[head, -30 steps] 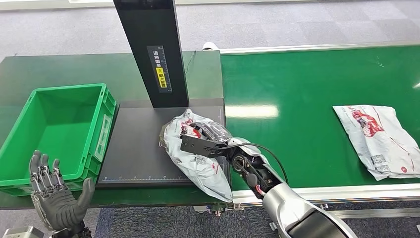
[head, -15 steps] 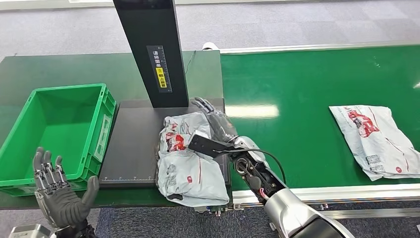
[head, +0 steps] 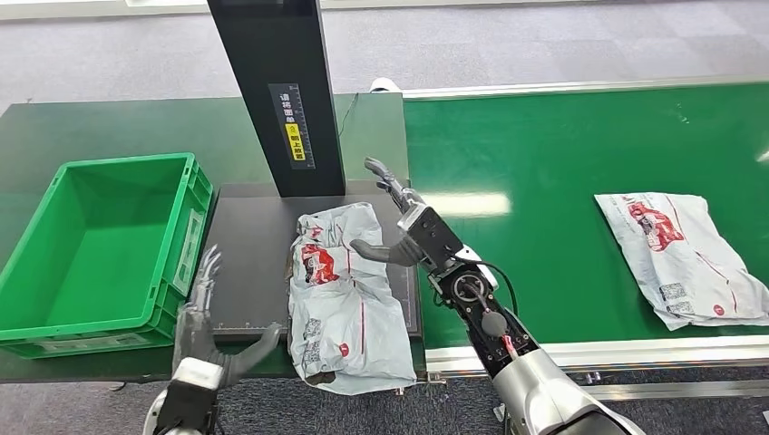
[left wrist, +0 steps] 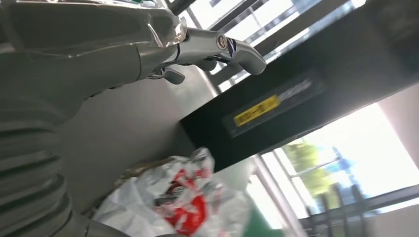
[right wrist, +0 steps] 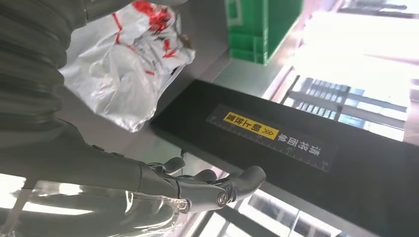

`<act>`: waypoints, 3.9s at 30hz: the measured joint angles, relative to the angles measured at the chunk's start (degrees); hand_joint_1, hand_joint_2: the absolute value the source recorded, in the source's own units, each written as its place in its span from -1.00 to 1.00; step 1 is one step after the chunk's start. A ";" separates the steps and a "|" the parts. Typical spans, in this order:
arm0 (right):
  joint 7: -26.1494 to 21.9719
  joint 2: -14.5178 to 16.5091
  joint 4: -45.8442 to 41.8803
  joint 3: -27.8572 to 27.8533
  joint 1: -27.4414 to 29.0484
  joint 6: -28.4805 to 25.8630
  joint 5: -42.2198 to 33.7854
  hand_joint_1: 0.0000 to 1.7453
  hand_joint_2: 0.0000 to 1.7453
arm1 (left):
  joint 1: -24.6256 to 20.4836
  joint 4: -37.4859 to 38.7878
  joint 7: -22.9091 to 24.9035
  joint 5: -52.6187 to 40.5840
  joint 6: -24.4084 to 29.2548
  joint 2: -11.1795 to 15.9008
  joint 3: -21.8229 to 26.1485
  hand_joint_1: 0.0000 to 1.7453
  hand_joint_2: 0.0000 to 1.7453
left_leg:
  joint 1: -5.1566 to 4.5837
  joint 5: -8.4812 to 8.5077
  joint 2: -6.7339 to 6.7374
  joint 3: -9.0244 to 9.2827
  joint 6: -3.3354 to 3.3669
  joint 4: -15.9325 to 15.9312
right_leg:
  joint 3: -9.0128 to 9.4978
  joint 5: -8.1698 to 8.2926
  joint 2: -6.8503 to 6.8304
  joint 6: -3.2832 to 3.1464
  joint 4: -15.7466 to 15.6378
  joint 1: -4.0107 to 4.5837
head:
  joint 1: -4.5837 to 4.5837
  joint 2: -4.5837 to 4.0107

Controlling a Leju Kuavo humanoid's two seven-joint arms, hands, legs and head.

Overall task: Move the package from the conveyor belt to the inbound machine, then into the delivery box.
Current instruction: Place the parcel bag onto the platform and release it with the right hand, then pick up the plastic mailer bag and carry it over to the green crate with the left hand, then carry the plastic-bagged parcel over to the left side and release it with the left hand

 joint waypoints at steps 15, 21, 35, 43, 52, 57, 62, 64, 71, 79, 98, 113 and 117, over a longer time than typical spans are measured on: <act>-0.42 -1.20 -3.71 -0.51 0.74 -2.13 -5.14 -1.00 1.00 | -21.20 28.44 14.73 -23.51 3.96 0.73 -10.45 -1.00 1.00 | 0.00 0.01 0.02 0.00 0.01 0.02 | -0.03 0.02 0.00 -0.01 0.01 0.00 | -0.02 0.00; -0.02 -1.56 -5.60 -0.51 1.63 -3.38 -4.31 -1.00 1.00 | -26.16 37.54 17.93 -28.85 5.15 0.51 -12.68 -0.66 1.00 | 0.00 0.01 0.00 -0.02 0.01 0.02 | -0.02 0.01 0.00 -0.01 0.01 0.00 | -0.01 0.00; 0.19 -2.64 -7.55 -1.40 3.24 -4.47 -3.48 -1.00 1.00 | -30.76 46.70 17.66 -30.57 2.12 -0.56 -13.74 1.00 1.00 | -0.01 0.02 -0.04 0.25 0.02 0.02 | 0.31 0.02 -0.02 -0.01 0.01 -0.01 | -0.01 0.00; 0.32 -3.42 -8.90 -1.80 4.17 -4.78 -3.24 -1.00 1.00 | -30.11 46.48 11.52 -25.02 7.49 -0.73 -12.23 1.00 1.00 | -0.01 0.01 -0.02 0.18 0.02 0.02 | 0.21 0.01 -0.01 0.00 0.01 -0.01 | -0.01 0.00; 0.60 -4.47 -10.63 -1.84 4.99 -4.88 -3.81 -1.00 1.00 | -24.67 33.67 -3.41 -16.21 26.40 0.35 -9.20 1.00 1.00 | 0.00 0.01 -0.02 0.05 0.02 0.02 | 0.11 0.01 -0.02 0.00 0.01 0.00 | 0.01 0.00; 0.60 -4.64 -10.68 -1.75 4.97 -4.93 -4.27 -1.00 1.00 | -21.13 24.02 -11.82 -19.79 30.56 0.21 -5.42 1.00 1.00 | -0.01 0.01 -0.02 0.04 0.02 0.02 | 0.10 0.01 -0.01 0.00 0.01 0.00 | -0.01 0.00; 0.47 -4.76 -10.58 -1.58 4.92 -5.13 -4.43 -1.00 1.00 | -19.85 15.01 -13.42 -24.86 30.84 -1.14 3.48 1.00 1.00 | 0.00 0.02 -0.03 0.05 0.01 0.01 | 0.09 0.01 -0.02 -0.01 0.01 0.00 | -0.02 0.00; 0.30 -4.81 -10.52 -1.52 4.90 -5.54 -4.44 -1.00 1.00 | -20.60 14.19 -13.22 -27.42 30.84 -1.31 7.49 1.00 1.00 | 0.00 0.04 -0.03 0.05 0.01 0.01 | 0.09 0.01 -0.02 -0.01 0.01 0.01 | -0.01 0.00; 0.00 -5.08 -10.52 -1.05 4.87 -6.71 -4.43 -1.00 1.00 | -30.73 21.37 -9.54 -36.77 30.83 0.59 25.74 1.00 1.00 | 0.01 0.12 -0.01 0.06 -0.02 0.01 | 0.10 0.04 -0.01 -0.02 0.04 0.02 | -0.01 0.00; -0.49 -5.28 -10.52 -0.05 4.64 -7.09 -5.02 -1.00 1.00 | -38.36 32.73 -6.18 -40.48 30.83 5.41 41.62 1.00 1.00 | 0.00 0.12 0.01 -0.02 -0.02 0.01 | 0.02 0.03 0.00 -0.03 0.06 0.02 | 0.01 0.00; -0.28 -4.89 -10.52 1.02 4.57 -7.13 -4.19 -1.00 1.00 | -42.07 47.86 -4.35 -33.88 30.85 11.95 56.78 -1.00 1.00 | 0.00 0.12 -0.01 -0.09 -0.02 0.01 | -0.09 0.03 -0.02 -0.03 0.05 0.01 | 0.01 0.00; -0.01 -4.64 -9.79 1.20 3.62 -6.61 -3.26 -1.00 1.00 | -38.91 46.06 -13.56 -8.01 30.85 9.08 45.66 -1.00 0.00 | -0.02 0.17 -0.15 -0.06 0.03 0.01 | 0.05 0.04 -0.19 -0.02 0.04 -0.01 | 0.01 0.00; -0.15 -4.36 -9.36 1.25 3.41 -6.42 -3.18 -1.00 1.00 | -36.27 39.36 -13.56 -1.00 30.85 8.17 41.51 -1.00 1.00 | -0.01 0.17 -0.08 -0.06 0.03 0.01 | 0.00 0.04 -0.17 -0.02 0.05 0.00 | 0.01 0.00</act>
